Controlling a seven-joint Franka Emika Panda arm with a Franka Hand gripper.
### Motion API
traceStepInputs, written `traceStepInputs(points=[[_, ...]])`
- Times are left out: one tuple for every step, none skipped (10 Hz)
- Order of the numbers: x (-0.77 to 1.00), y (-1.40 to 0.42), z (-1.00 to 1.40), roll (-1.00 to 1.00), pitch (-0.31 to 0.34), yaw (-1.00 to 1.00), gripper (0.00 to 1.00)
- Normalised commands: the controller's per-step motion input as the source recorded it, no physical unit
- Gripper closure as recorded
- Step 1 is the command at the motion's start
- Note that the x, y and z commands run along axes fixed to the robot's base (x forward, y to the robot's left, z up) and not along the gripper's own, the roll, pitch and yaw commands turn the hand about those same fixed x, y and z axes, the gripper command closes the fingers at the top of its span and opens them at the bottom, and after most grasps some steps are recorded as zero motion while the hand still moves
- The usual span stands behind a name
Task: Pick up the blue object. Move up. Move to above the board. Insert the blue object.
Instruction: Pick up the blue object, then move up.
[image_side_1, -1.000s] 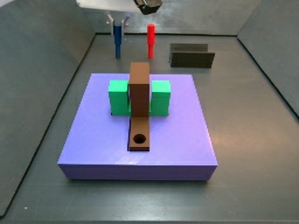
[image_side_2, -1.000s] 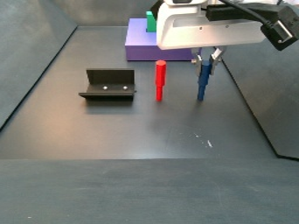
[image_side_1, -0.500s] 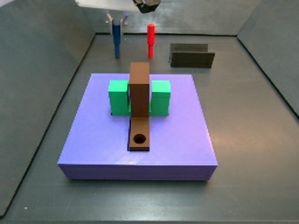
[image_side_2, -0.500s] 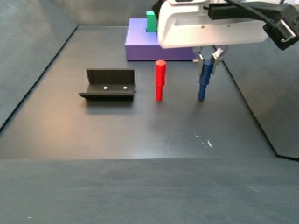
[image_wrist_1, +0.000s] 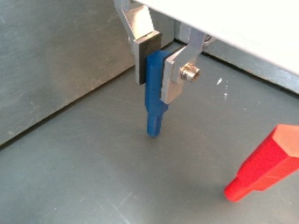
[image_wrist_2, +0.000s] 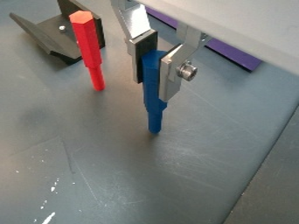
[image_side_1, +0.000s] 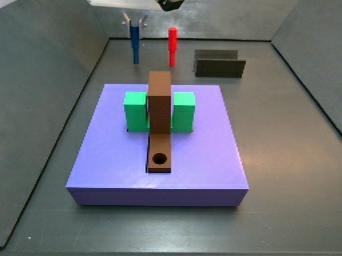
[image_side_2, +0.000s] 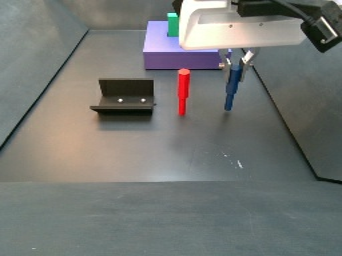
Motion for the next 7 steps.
traceStepInputs(points=[[0.00,0.00,0.00,0.00,0.000,0.00,1.00],[0.00,0.00,0.00,0.00,0.000,0.00,1.00],[0.00,0.00,0.00,0.00,0.000,0.00,1.00],[0.00,0.00,0.00,0.00,0.000,0.00,1.00],[0.00,0.00,0.00,0.00,0.000,0.00,1.00],[0.00,0.00,0.83,0.00,0.000,0.00,1.00],[0.03,0.02,0.75,-0.01,0.033,0.05,1.00]])
